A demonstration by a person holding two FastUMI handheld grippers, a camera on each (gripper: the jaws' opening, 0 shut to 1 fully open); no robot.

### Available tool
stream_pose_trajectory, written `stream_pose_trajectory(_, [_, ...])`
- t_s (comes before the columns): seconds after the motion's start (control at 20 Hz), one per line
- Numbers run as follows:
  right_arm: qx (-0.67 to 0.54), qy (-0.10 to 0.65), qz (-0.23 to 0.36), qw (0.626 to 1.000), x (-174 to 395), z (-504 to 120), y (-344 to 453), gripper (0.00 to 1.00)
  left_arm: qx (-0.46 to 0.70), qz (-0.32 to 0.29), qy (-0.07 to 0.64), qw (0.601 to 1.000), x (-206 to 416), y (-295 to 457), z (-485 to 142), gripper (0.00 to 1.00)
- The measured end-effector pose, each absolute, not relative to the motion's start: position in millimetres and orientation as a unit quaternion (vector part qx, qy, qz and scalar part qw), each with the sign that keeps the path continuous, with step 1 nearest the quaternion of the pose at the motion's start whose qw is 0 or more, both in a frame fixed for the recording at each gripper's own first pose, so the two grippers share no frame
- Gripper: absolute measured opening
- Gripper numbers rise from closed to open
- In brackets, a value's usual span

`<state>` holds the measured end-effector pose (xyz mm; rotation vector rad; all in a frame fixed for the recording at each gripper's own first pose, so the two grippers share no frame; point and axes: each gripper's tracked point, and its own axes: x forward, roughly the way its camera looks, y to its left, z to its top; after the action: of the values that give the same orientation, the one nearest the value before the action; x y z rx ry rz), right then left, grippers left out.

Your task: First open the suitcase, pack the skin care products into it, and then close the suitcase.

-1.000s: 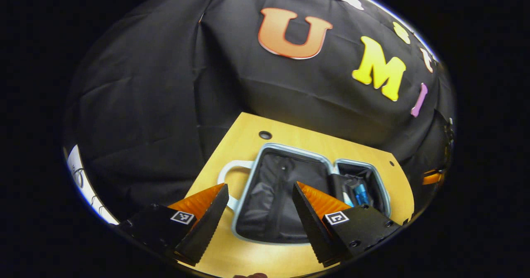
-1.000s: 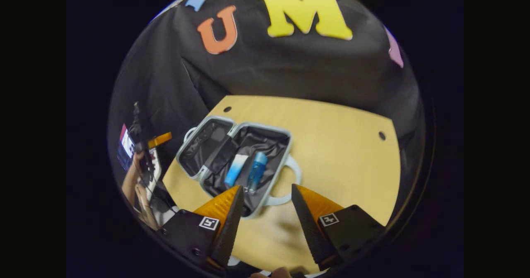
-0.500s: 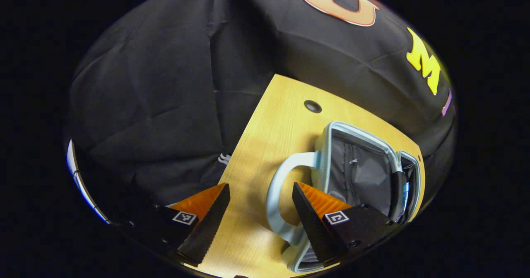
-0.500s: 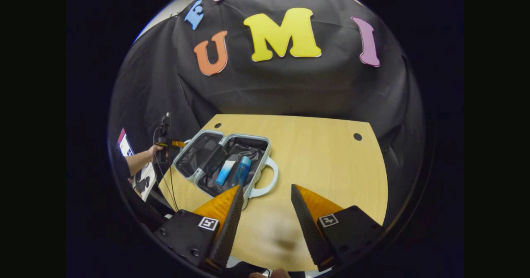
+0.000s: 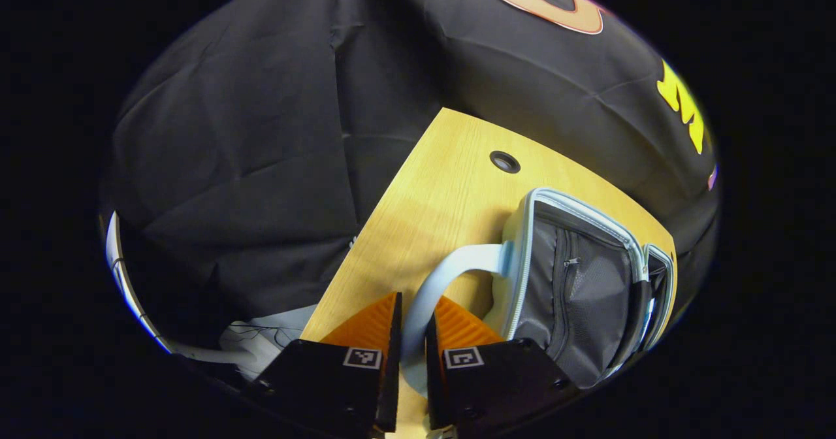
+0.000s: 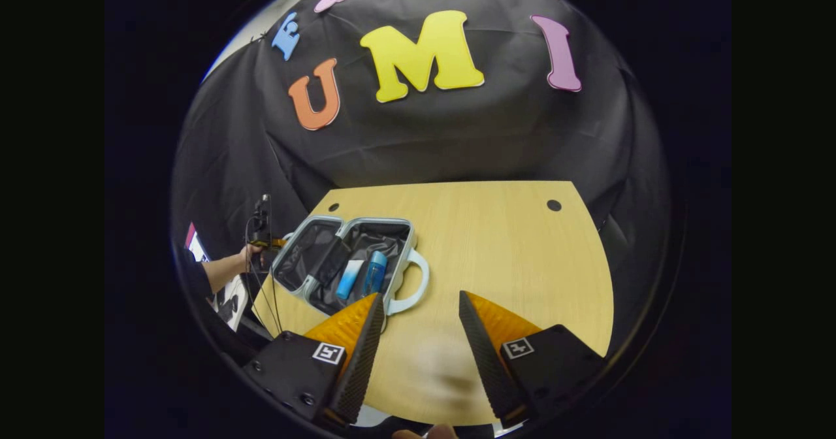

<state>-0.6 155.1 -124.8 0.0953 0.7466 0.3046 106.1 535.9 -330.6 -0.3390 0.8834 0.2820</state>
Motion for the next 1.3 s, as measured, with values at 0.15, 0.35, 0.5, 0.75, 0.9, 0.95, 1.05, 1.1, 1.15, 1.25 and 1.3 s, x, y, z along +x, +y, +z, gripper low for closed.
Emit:
stream_pose_trajectory(0.15, [0.047,0.333,0.157,0.929,-0.4,-108.2,152.5,0.70,-0.130,0.144,0.411,0.891,104.7,536.6,-294.5,0.15])
stream_pose_trajectory(0.35, [0.027,0.277,0.152,0.948,-4.5,-88.6,138.4,0.70,-0.083,0.143,0.364,0.916,100.2,508.8,-203.5,0.11])
stream_pose_trajectory(0.5, [0.038,0.243,0.130,0.961,-13.3,-72.8,111.7,0.71,-0.070,0.145,0.324,0.932,94.0,465.7,-131.5,0.08])
stream_pose_trajectory(0.75, [0.079,0.215,0.084,0.970,-22.5,-59.8,63.4,0.70,-0.063,0.156,0.264,0.950,87.4,362.6,-62.0,0.07])
stream_pose_trajectory(0.9, [0.087,0.201,0.056,0.974,-32.5,-54.4,30.5,0.70,-0.058,0.127,0.254,0.957,94.2,296.8,-43.6,0.07])
stream_pose_trajectory(0.95, [0.086,0.199,0.048,0.975,-37.0,-54.4,20.4,0.70,-0.062,0.116,0.255,0.958,99.4,271.9,-40.1,0.07])
stream_pose_trajectory(1.05, [0.086,0.199,0.033,0.976,-45.3,-53.7,3.8,0.65,-0.066,0.101,0.253,0.960,111.7,228.7,-35.4,0.06])
stream_pose_trajectory(1.1, [0.085,0.199,0.027,0.976,-49.6,-52.6,-4.5,0.70,-0.066,0.091,0.252,0.961,119.9,202.4,-37.0,0.07])
stream_pose_trajectory(1.15, [0.082,0.198,0.019,0.977,-53.1,-50.5,-12.8,0.70,-0.068,0.082,0.250,0.962,127.4,177.5,-40.1,0.07])
stream_pose_trajectory(1.25, [0.078,0.197,0.006,0.977,-57.0,-53.5,-34.4,0.70,-0.074,0.064,0.248,0.964,135.8,132.3,-54.9,0.07])
stream_pose_trajectory(1.3, [0.073,0.196,-0.002,0.978,-58.5,-55.7,-51.4,0.70,-0.078,0.055,0.249,0.964,140.4,111.3,-64.6,0.06])
